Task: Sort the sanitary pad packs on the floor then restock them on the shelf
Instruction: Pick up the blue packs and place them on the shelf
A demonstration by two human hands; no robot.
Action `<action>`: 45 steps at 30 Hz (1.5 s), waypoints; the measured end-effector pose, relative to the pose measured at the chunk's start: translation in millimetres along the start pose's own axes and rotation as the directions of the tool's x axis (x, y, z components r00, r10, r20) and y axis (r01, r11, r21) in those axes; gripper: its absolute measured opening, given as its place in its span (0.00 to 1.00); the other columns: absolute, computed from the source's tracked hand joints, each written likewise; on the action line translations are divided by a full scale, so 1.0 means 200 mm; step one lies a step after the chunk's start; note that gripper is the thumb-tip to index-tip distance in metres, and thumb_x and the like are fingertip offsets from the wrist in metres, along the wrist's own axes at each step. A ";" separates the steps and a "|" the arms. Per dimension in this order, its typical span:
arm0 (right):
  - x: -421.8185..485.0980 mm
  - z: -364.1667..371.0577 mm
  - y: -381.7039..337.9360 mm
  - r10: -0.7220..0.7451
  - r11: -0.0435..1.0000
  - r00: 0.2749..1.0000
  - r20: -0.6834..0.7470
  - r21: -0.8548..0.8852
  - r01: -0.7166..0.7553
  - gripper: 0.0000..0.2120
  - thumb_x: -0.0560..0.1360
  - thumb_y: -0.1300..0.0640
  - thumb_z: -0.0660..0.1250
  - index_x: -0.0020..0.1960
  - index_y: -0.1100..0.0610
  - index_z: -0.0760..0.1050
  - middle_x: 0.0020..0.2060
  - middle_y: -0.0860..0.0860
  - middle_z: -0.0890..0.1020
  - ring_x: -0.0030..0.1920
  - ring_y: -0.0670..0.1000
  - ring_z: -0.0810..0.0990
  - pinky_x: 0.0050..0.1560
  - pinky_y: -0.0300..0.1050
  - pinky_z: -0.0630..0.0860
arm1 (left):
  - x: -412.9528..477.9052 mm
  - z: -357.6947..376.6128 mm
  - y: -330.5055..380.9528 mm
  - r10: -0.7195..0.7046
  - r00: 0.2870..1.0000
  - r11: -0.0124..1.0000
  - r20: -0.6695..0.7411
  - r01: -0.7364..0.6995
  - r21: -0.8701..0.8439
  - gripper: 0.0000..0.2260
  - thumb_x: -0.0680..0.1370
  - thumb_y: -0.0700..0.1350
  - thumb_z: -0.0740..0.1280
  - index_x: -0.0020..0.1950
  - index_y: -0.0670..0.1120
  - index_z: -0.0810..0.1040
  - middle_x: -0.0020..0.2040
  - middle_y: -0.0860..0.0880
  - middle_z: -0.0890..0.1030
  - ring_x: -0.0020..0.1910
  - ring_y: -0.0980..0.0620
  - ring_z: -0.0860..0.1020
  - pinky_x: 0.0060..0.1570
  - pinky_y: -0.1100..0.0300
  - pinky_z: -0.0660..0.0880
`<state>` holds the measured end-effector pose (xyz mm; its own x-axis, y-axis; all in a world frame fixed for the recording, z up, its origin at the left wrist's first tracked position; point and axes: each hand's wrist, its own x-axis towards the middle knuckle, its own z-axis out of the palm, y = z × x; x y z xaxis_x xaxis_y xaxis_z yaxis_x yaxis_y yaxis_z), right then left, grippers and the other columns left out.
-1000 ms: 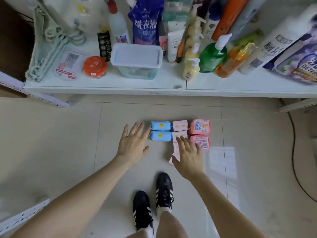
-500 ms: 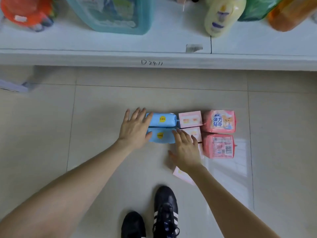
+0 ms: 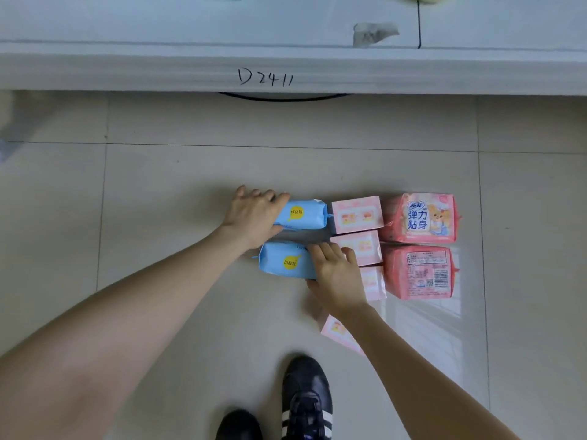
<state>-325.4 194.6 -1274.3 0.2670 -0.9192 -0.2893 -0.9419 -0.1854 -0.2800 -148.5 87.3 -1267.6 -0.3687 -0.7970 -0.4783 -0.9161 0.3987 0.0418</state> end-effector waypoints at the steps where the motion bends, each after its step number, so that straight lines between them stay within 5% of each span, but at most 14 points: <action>1: -0.01 0.00 0.00 -0.002 1.000 1.000 -0.009 0.005 0.002 0.22 0.58 0.62 0.77 0.51 0.60 0.80 0.41 0.54 0.81 0.43 0.58 0.80 0.47 0.51 0.77 | 0.00 -0.01 0.00 -0.002 1.000 1.000 -0.001 0.002 -0.013 0.25 0.78 0.55 0.64 0.71 0.50 0.63 0.63 0.48 0.75 0.60 0.44 0.75 0.61 0.50 0.67; 4: -0.05 -0.03 -0.02 0.004 1.000 1.000 0.001 0.031 -0.004 0.21 0.59 0.63 0.76 0.51 0.59 0.80 0.41 0.53 0.81 0.43 0.58 0.80 0.47 0.51 0.76 | -0.02 -0.04 -0.01 -0.018 1.000 0.995 -0.008 0.017 -0.095 0.21 0.78 0.51 0.66 0.68 0.47 0.67 0.59 0.47 0.75 0.54 0.42 0.78 0.47 0.52 0.73; 11: -0.20 -0.19 -0.08 0.068 0.983 0.989 0.130 0.162 -0.089 0.22 0.66 0.62 0.69 0.60 0.57 0.76 0.51 0.52 0.80 0.53 0.57 0.76 0.53 0.49 0.69 | -0.22 -0.14 -0.07 -0.084 0.995 0.969 -0.061 0.067 -0.237 0.19 0.77 0.49 0.68 0.65 0.44 0.69 0.56 0.45 0.75 0.50 0.39 0.78 0.39 0.52 0.70; 19: -0.37 -0.57 -0.19 0.172 0.896 0.962 0.212 0.372 -0.242 0.21 0.69 0.60 0.70 0.61 0.56 0.73 0.53 0.51 0.78 0.54 0.55 0.73 0.42 0.46 0.72 | -0.60 -0.43 -0.08 -0.190 0.977 0.896 -0.092 0.134 -0.423 0.19 0.75 0.48 0.71 0.62 0.43 0.72 0.54 0.43 0.77 0.48 0.38 0.78 0.41 0.49 0.74; 30: -0.57 -1.32 -0.36 0.167 0.826 0.952 0.257 0.490 -0.277 0.21 0.65 0.59 0.73 0.58 0.56 0.76 0.50 0.52 0.80 0.49 0.54 0.77 0.44 0.46 0.75 | -1.21 -1.06 -0.10 -0.313 0.939 0.834 -0.141 0.201 -0.514 0.20 0.75 0.49 0.71 0.63 0.43 0.73 0.54 0.43 0.78 0.49 0.38 0.78 0.45 0.47 0.74; 38: -0.85 -1.88 -0.61 0.201 0.800 0.971 0.132 0.549 -0.240 0.23 0.65 0.54 0.77 0.59 0.54 0.76 0.48 0.48 0.80 0.44 0.50 0.75 0.37 0.38 0.67 | -1.76 -1.54 -0.09 -0.323 0.917 0.849 -0.236 0.171 -0.501 0.21 0.74 0.51 0.72 0.63 0.44 0.73 0.53 0.45 0.78 0.47 0.40 0.78 0.44 0.50 0.73; 45: -1.15 -2.39 -0.84 0.178 0.764 0.983 0.041 0.624 -0.165 0.21 0.63 0.54 0.78 0.53 0.52 0.77 0.42 0.43 0.78 0.42 0.49 0.77 0.39 0.40 0.73 | -2.28 -2.01 -0.08 -0.320 0.892 0.819 -0.318 0.092 -0.567 0.20 0.72 0.53 0.74 0.59 0.46 0.74 0.52 0.50 0.79 0.48 0.46 0.77 0.44 0.52 0.74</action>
<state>-325.2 271.9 -722.5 0.1028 -0.9226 -0.3717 -0.6365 0.2262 -0.7374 -29.1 261.4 -698.1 -0.0860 -0.9831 -0.1614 -0.8730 -0.0036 0.4876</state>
